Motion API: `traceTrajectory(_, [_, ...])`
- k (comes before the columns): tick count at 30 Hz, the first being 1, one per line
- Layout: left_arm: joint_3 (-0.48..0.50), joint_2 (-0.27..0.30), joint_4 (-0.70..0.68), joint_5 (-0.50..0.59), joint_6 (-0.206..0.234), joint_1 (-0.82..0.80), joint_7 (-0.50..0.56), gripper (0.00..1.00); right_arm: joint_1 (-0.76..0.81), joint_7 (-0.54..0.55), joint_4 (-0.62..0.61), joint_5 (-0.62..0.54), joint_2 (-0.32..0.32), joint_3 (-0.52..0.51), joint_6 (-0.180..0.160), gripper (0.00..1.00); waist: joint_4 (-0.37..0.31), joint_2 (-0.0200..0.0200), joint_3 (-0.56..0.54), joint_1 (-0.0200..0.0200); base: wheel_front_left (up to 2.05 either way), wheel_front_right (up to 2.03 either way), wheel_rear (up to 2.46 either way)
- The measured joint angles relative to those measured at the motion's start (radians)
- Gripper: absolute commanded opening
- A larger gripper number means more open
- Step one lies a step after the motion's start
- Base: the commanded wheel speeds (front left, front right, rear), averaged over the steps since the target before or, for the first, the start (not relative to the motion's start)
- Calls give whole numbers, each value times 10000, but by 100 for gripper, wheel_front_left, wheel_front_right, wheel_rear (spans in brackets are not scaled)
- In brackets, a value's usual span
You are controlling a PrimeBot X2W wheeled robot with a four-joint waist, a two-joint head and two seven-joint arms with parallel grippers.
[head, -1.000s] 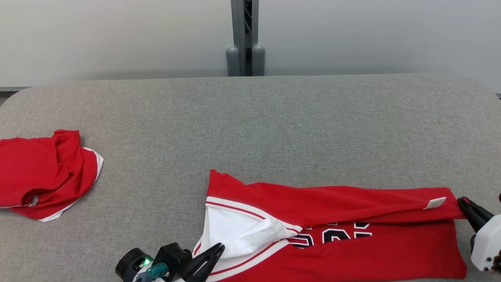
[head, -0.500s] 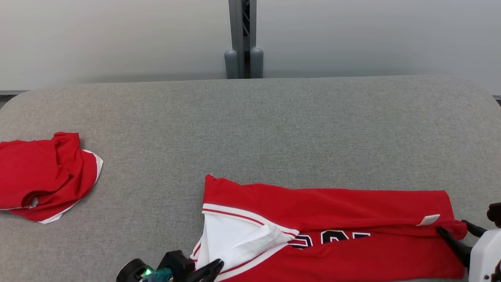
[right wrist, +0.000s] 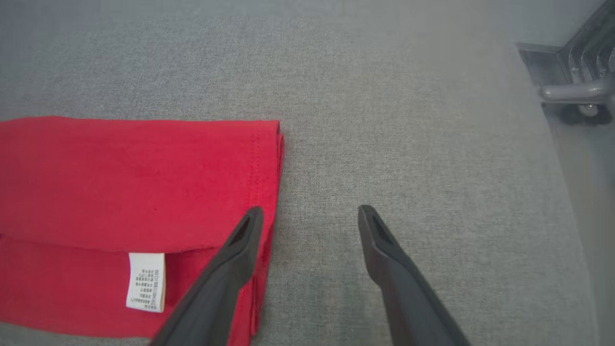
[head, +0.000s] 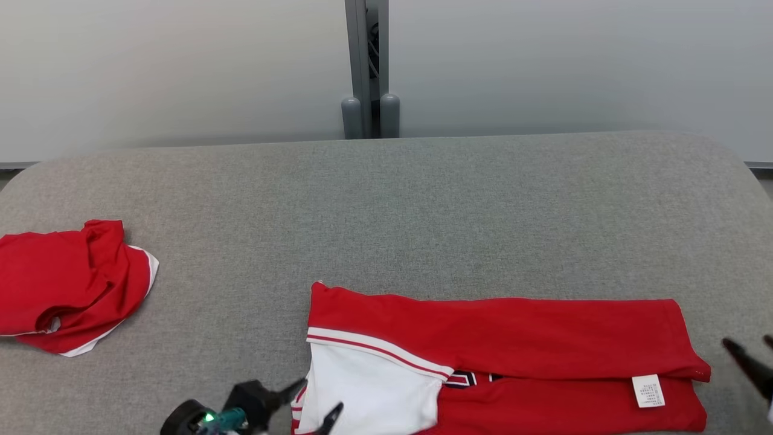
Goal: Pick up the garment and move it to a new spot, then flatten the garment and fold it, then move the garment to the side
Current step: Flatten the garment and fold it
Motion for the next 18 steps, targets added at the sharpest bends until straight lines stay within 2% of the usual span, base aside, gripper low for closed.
traceTrajectory(5, [709, -286, 88, -46, 734, -248, -750, 100, -283, -1375, 485, -265, 75, -711, -2, 100, -64, 0, -40, 0, 0, 0, 0])
traceTrajectory(8, [1162, -658, 295, -161, 1179, -424, -1388, 100, -348, -2125, 539, -573, 477, -1051, -2, 100, -135, 0, -57, 0, 0, 0, 0])
traceTrajectory(11, [1559, -1080, 575, -232, 1513, -640, -2207, 100, -382, -2420, 531, -1057, 880, -1722, -2, 100, -218, 0, -121, 1, 0, 0, 0])
traceTrajectory(15, [2075, -1624, 918, -130, 1801, -762, -2790, 100, -103, -2460, -320, -2349, 1651, -4276, -2, 100, -393, 0, -209, 0, 0, 0, 0])
traceTrajectory(18, [2665, -2029, 871, 341, 1967, -774, -2867, 100, 1029, -2456, -1085, -3413, 2552, -5829, -2, 100, -490, 0, -246, 0, 0, 0, 0])
